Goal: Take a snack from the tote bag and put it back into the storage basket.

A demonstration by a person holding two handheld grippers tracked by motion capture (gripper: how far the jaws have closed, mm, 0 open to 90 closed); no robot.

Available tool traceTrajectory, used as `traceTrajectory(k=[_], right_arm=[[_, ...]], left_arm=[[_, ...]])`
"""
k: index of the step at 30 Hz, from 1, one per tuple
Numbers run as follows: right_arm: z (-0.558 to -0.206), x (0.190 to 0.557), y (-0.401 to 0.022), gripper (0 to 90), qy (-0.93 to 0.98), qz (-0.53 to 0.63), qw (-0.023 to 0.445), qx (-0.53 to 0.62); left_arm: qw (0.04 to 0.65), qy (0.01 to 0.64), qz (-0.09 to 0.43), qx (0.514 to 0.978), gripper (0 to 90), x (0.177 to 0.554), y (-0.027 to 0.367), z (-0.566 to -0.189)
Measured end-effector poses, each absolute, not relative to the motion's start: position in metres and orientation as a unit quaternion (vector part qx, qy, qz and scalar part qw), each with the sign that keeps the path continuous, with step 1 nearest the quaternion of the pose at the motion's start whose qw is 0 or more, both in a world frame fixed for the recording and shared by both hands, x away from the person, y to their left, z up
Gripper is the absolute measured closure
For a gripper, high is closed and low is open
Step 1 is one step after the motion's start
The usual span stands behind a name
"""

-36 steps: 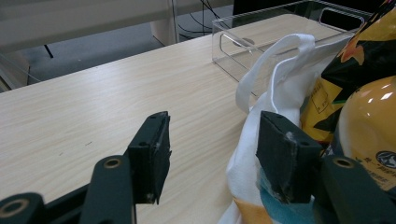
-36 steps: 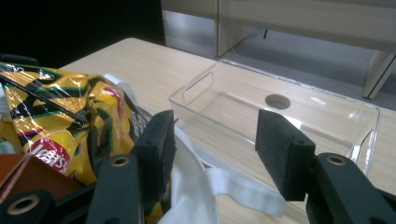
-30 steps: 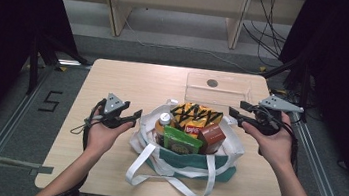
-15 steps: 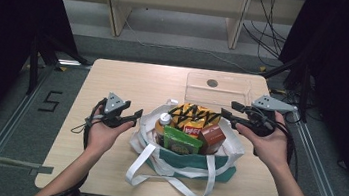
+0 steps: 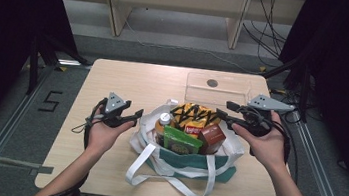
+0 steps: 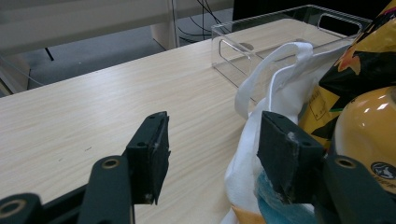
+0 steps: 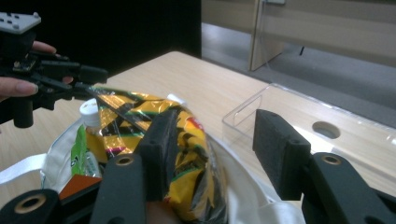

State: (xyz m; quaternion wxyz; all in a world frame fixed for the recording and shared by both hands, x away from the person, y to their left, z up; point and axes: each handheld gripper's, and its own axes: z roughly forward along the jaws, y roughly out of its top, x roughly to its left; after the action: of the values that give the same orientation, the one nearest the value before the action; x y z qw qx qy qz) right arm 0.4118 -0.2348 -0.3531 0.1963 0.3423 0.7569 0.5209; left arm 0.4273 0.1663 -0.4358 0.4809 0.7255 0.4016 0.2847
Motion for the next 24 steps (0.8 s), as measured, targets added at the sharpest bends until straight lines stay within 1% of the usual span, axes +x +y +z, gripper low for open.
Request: traceTrajectory(k=[4,8,10,14,17,19,21,23,24], right_arm=[[-0.359,0.415,-0.232,52.7,0.768,0.510,0.179,0.344],[-0.364,0.420,-0.231,54.6,0.772,0.504,0.173,0.346],[-0.368,0.424,-0.231,55.1,0.772,0.506,0.177,0.342],[-0.373,0.428,-0.231,56.6,0.777,0.501,0.142,0.353],[-0.375,0.432,-0.230,59.2,0.786,0.495,0.139,0.342],[-0.377,0.432,-0.227,60.7,0.789,0.490,0.123,0.349],[-0.379,0.434,-0.226,63.2,0.797,0.483,0.123,0.342],[-0.381,0.434,-0.224,65.6,0.796,0.487,0.104,0.343],[-0.380,0.434,-0.224,66.7,0.797,0.484,0.105,0.347]], left_arm=[[0.481,0.400,0.285,0.726,42.6,0.427,0.166,-0.436],[0.481,0.400,0.284,0.727,42.5,0.427,0.165,-0.436],[0.480,0.399,0.283,0.728,42.4,0.427,0.165,-0.436],[0.481,0.400,0.281,0.728,42.4,0.427,0.164,-0.437],[0.480,0.397,0.281,0.730,42.4,0.428,0.164,-0.437],[0.478,0.399,0.281,0.731,42.3,0.428,0.164,-0.438],[0.481,0.395,0.280,0.731,42.4,0.428,0.164,-0.438],[0.480,0.397,0.281,0.730,42.3,0.427,0.163,-0.437],[0.480,0.397,0.281,0.730,42.3,0.427,0.163,-0.437]])
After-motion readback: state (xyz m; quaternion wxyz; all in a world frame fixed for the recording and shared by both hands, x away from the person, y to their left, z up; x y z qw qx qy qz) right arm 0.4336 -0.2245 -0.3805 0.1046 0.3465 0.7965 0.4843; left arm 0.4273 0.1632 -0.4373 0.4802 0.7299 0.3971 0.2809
